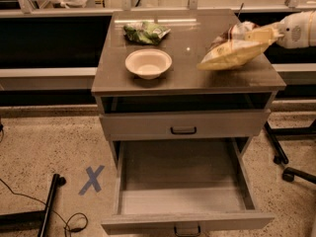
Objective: Place brown chip bag into middle drawer
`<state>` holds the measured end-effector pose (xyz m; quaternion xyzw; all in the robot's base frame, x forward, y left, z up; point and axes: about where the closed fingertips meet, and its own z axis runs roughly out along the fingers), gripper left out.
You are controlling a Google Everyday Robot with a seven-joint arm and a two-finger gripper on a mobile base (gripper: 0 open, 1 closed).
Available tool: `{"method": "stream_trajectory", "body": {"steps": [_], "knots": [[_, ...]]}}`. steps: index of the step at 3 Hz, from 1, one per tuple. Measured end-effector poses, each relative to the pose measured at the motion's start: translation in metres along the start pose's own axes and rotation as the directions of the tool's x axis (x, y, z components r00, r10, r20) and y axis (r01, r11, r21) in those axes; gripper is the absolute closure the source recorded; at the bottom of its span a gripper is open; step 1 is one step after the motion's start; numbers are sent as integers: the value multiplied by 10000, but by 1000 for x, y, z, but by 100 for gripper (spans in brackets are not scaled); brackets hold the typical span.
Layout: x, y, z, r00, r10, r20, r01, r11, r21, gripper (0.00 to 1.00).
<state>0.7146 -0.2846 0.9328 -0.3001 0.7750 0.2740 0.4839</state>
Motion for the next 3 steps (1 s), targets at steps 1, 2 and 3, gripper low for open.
{"method": "stream_trajectory", "body": {"steps": [1,2,3], "knots": [[32,0,18,9984,361,-436,-366,9993,-112,61],[34,2,23,9981,383,-484,-394,9990,-203,38],[14,21,15,9991,362,-230,-376,9971,-655,14]]}}
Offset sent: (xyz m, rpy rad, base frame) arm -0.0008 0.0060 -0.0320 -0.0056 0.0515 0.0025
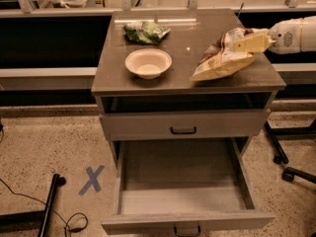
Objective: Place brown chip bag into middle drawer
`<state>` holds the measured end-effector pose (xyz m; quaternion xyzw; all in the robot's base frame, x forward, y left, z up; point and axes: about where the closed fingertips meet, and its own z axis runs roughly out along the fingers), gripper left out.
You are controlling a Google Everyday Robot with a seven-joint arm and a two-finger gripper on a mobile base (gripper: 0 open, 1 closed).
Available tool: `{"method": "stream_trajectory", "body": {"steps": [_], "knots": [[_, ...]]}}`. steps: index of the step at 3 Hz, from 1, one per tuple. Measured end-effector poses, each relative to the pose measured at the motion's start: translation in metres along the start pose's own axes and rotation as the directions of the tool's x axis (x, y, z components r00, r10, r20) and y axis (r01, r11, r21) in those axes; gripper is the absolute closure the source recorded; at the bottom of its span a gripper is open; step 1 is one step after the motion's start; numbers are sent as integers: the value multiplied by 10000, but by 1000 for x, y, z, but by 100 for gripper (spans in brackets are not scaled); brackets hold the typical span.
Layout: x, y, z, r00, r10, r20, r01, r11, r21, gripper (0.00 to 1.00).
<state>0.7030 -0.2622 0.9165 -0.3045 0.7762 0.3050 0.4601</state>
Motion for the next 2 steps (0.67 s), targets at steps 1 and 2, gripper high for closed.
{"method": "stream_trajectory", "body": {"steps": [1,2], "knots": [[-27,26,-24,9986,-507,150,511,9984,-229,0],[-37,31,-63,9972,-705,229,701,9974,181,0]]}}
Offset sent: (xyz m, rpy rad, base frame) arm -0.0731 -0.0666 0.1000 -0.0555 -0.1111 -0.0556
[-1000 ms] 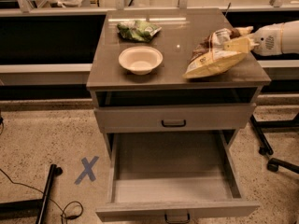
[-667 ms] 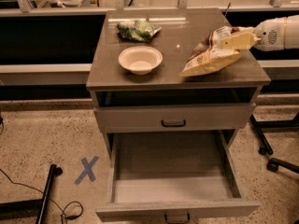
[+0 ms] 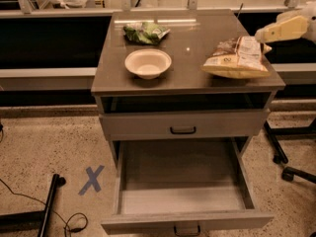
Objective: Place brown chip bag into middle drawer
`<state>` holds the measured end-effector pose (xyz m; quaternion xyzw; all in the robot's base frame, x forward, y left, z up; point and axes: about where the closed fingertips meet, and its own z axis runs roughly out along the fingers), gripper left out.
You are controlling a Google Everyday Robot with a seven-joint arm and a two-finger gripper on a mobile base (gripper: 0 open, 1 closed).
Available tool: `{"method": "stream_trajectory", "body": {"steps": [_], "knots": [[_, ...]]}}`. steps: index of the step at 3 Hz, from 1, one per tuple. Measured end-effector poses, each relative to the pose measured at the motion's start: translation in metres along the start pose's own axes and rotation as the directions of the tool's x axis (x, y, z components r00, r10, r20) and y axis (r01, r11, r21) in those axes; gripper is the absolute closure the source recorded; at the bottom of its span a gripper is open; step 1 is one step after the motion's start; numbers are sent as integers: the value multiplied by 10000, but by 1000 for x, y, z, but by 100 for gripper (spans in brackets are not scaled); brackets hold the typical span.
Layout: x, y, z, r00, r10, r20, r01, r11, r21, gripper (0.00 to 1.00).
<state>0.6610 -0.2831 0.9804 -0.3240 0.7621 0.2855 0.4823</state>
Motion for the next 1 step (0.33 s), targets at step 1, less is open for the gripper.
{"method": "stream_trajectory", "body": {"steps": [1], "knots": [[-1,0,-6,10000,-21,13,21,10000,70,0]]}}
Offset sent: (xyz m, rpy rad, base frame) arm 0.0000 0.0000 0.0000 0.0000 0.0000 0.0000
